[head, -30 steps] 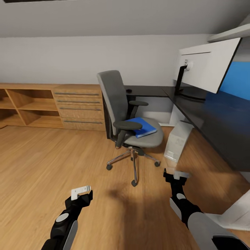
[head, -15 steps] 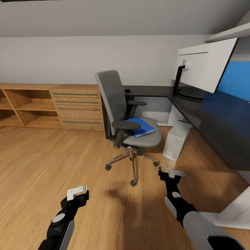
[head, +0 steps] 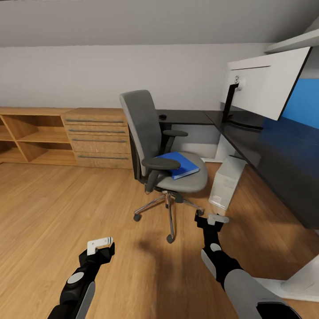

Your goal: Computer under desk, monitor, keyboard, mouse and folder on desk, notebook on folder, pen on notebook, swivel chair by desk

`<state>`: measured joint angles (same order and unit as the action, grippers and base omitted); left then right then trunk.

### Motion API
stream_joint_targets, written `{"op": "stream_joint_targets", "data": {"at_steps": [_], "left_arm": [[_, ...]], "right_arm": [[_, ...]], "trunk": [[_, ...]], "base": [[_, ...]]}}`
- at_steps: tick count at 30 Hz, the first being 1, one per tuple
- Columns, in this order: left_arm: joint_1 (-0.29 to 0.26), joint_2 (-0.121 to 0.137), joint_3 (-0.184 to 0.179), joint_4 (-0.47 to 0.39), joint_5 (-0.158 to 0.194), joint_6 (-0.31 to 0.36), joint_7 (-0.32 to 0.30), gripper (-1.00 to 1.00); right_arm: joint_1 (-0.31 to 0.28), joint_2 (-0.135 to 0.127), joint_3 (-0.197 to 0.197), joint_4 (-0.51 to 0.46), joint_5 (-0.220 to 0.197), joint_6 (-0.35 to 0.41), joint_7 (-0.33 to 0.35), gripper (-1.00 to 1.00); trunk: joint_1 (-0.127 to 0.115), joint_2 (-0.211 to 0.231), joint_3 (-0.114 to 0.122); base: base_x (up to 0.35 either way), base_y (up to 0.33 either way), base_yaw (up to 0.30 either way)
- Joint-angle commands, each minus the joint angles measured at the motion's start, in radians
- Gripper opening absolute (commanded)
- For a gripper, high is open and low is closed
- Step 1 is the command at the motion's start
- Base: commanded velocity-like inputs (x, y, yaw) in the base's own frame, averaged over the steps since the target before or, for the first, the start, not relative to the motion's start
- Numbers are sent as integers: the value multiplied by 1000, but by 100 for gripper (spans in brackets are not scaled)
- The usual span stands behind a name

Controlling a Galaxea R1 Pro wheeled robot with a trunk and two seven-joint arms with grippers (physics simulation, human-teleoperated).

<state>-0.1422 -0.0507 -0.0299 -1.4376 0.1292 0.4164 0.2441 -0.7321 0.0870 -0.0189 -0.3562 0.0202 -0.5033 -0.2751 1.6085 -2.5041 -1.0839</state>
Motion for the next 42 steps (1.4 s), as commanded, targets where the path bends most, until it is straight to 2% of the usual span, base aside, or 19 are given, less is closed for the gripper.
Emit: {"op": "stream_joint_targets", "data": {"at_steps": [1,10,16,20,22,25,26,28,34,35,36,38,39,41,42], "left_arm": [[0,1,-1,-1,11,4,9,100],[0,4,1,0,10,4,10,100],[0,5,17,0,11,4,10,100],[0,5,26,0,12,4,10,100],[0,4,36,0,12,4,11,100],[0,4,45,0,12,4,11,100],[0,3,51,0,12,4,11,100],[0,3,53,0,12,4,11,100],[0,3,55,0,12,4,11,100],[0,3,56,0,12,4,11,100],[0,3,56,0,12,4,11,100],[0,3,56,0,12,4,11,100],[0,3,56,0,12,4,11,100],[0,3,56,0,12,4,10,100],[0,3,56,0,12,4,10,100]], "right_arm": [[0,0,-2,1,2,-3,-2,100],[-1,-10,-8,2,0,1,-3,100],[0,-14,-31,2,0,4,-3,100],[-1,-24,-69,3,-6,6,-2,100],[-1,-29,-107,2,-31,8,-2,100],[-1,-42,-137,2,-69,9,-1,100],[-1,-63,-151,2,-111,17,0,100],[-1,-70,-155,1,-135,27,1,100],[-1,-100,-161,-2,-250,83,7,100],[-1,-113,-163,-15,-322,116,38,100],[-1,-115,-164,-21,-343,125,51,100],[-1,-126,-165,-51,-439,165,110,100],[-1,-131,-165,-59,-466,176,125,100],[0,-155,-164,-82,-566,219,178,100],[0,-162,-164,-85,-587,227,190,100]], "trunk": [[0,0,-1],[0,0,-1],[0,0,-1],[0,0,-1],[0,0,-1],[0,0,-1],[0,0,-1],[0,0,-1],[0,0,-1],[0,0,-1],[0,0,-1],[0,0,-1],[0,0,-1],[0,0,-1],[0,0,-1]], "base": [[98,0,0],[28,0,0],[1,0,0],[0,0,0],[0,0,0],[0,0,0],[0,0,0],[0,0,0],[0,0,0],[0,0,0],[0,0,0],[0,0,0],[0,0,0],[76,0,0],[160,0,0]]}}
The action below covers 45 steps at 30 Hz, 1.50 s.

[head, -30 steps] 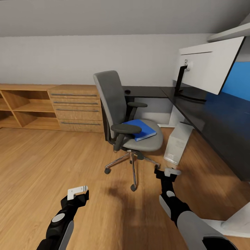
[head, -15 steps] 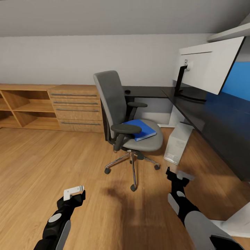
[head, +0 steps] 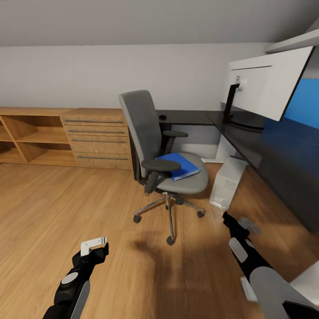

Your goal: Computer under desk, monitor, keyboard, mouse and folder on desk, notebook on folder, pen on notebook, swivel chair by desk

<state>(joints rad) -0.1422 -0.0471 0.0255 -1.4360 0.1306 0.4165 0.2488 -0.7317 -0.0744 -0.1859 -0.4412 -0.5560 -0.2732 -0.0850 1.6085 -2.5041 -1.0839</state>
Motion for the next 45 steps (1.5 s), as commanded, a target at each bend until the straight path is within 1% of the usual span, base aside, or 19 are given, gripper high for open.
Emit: {"op": "stream_joint_targets", "data": {"at_steps": [1,3,5,12,17,18,19,21,23,28,29,33,34,38,39,42,43,44,45], "left_arm": [[0,0,0,-1,11,4,5,100],[0,0,0,-1,11,4,5,100],[0,-2,-1,-1,9,4,6,100],[0,-2,-1,0,9,4,6,100],[0,-2,-1,0,10,4,6,100],[0,-2,-1,0,10,4,6,100],[0,-2,-1,0,10,4,5,100],[0,-2,-1,0,10,4,5,100],[0,-2,-1,0,10,4,5,100],[0,-2,-1,0,10,4,5,100],[0,-2,-1,0,10,3,6,100],[0,-2,-1,0,9,2,6,100],[0,-2,-1,0,10,2,6,100],[0,-2,-1,0,10,2,6,100],[0,-2,-1,0,10,2,6,100],[0,-2,-1,1,10,2,6,100],[0,-2,-1,1,10,2,6,100],[0,-2,-1,1,10,2,6,100],[0,-2,-1,1,10,2,6,100]], "right_arm": [[0,-13,3,-5,-45,8,22,100],[0,-23,3,-9,-68,16,38,100],[0,-39,3,-15,-102,28,62,100],[1,-42,2,-37,-109,29,68,100],[11,-41,3,-137,-106,22,68,100],[19,-39,3,-158,-105,11,67,100],[39,-36,3,-184,-105,-69,66,100],[46,-34,3,-192,-107,-156,66,100],[47,-33,3,-193,-109,-180,66,100],[49,-33,3,-193,-111,-195,68,100],[49,-34,3,-193,-111,-191,69,100],[49,-37,2,-194,-117,-134,71,100],[49,-39,2,-194,-139,-98,72,100],[49,-41,1,-194,-180,-54,81,100],[49,-42,1,-195,-206,-29,92,100],[49,-43,0,-195,-248,10,115,100],[49,-44,0,-195,-276,38,132,100],[49,-46,0,-195,-291,51,140,100],[49,-50,0,-195,-319,79,156,100]], "trunk": [[0,0,-1],[0,0,-1],[0,0,-1],[0,0,-1],[0,0,-1],[0,0,-1],[0,0,-1],[0,0,-1],[0,0,-1],[0,0,-1],[0,0,-1],[0,0,-1],[0,0,-1],[0,0,-1],[0,0,-1],[0,0,-1],[0,0,-1],[0,0,-1],[0,0,-1]], "base": [[218,0,0],[247,0,0],[194,0,0],[49,0,0],[96,0,0],[243,0,0],[294,0,0],[240,0,0],[137,0,0],[77,0,0],[188,0,0],[284,0,0],[222,0,0],[144,0,0],[64,0,0],[42,0,0],[21,0,0],[17,0,0],[11,0,0]]}}
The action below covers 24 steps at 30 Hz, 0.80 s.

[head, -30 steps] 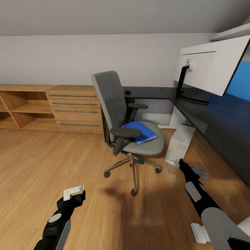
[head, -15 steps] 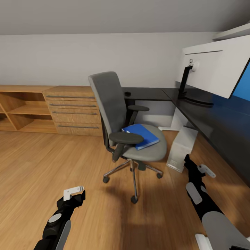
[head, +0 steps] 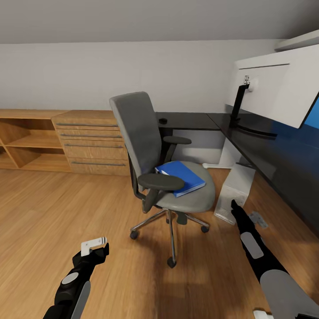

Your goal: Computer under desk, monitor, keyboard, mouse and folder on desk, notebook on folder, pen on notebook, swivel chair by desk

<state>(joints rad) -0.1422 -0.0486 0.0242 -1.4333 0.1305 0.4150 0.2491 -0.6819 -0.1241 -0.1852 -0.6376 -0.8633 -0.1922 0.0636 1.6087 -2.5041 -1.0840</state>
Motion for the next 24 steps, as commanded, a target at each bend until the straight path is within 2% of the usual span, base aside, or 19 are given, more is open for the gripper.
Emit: {"op": "stream_joint_targets", "data": {"at_steps": [1,3,7,9,16,24], "left_arm": [[0,0,0,-1,11,4,6,100],[0,0,0,-1,11,4,6,100],[0,0,0,-1,11,4,6,100],[0,0,0,-1,12,4,5,100],[0,0,0,-1,12,5,4,100],[0,0,0,-1,12,5,5,100]], "right_arm": [[0,-3,0,1,-25,13,15,100],[0,-9,0,2,-53,43,28,100],[0,-27,0,1,-140,135,63,100],[1,-31,0,1,-162,156,72,100],[3,-45,1,0,-183,210,114,100],[5,-48,1,-1,-186,225,145,100]], "trunk": [[0,0,-1],[0,0,-1],[0,0,-1],[0,0,-1],[0,0,-1],[0,0,-1]], "base": [[9,0,0],[6,0,0],[5,0,0],[82,0,0],[235,0,0],[309,0,0]]}}
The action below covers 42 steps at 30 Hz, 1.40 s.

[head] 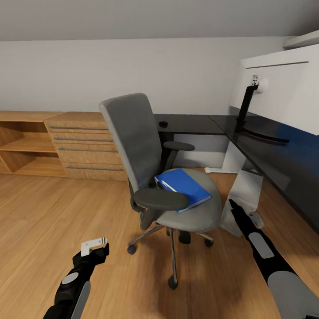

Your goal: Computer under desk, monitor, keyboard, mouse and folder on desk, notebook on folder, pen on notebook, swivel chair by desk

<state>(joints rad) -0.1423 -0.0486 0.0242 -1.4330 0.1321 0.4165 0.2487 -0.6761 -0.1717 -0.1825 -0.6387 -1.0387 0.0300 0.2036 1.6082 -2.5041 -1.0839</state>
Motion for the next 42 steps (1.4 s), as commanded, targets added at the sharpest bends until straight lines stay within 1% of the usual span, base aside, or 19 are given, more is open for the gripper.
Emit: {"op": "stream_joint_targets", "data": {"at_steps": [1,6,11,15,16,19,42], "left_arm": [[0,0,0,-1,11,4,6,100],[0,0,0,-1,11,4,6,100],[0,0,0,-1,11,4,6,100],[0,0,0,-1,11,4,6,100],[0,0,0,-1,11,4,6,100],[0,0,0,-1,11,4,6,100],[0,0,0,-1,11,4,6,100]], "right_arm": [[0,0,-2,1,-10,3,6,100],[0,4,-2,2,-12,4,6,100],[0,9,-1,3,-12,4,5,100],[0,25,0,5,-12,4,5,100],[0,33,0,4,-11,4,5,100],[0,36,0,5,-11,4,5,100],[0,37,3,5,-11,7,7,100]], "trunk": [[0,0,-1],[0,0,-1],[0,0,-1],[0,0,-1],[0,0,-1],[0,0,-1],[0,0,-1]], "base": [[308,0,0],[269,0,0],[124,0,0],[18,0,102],[3,0,236],[1,0,257],[0,0,272]]}}
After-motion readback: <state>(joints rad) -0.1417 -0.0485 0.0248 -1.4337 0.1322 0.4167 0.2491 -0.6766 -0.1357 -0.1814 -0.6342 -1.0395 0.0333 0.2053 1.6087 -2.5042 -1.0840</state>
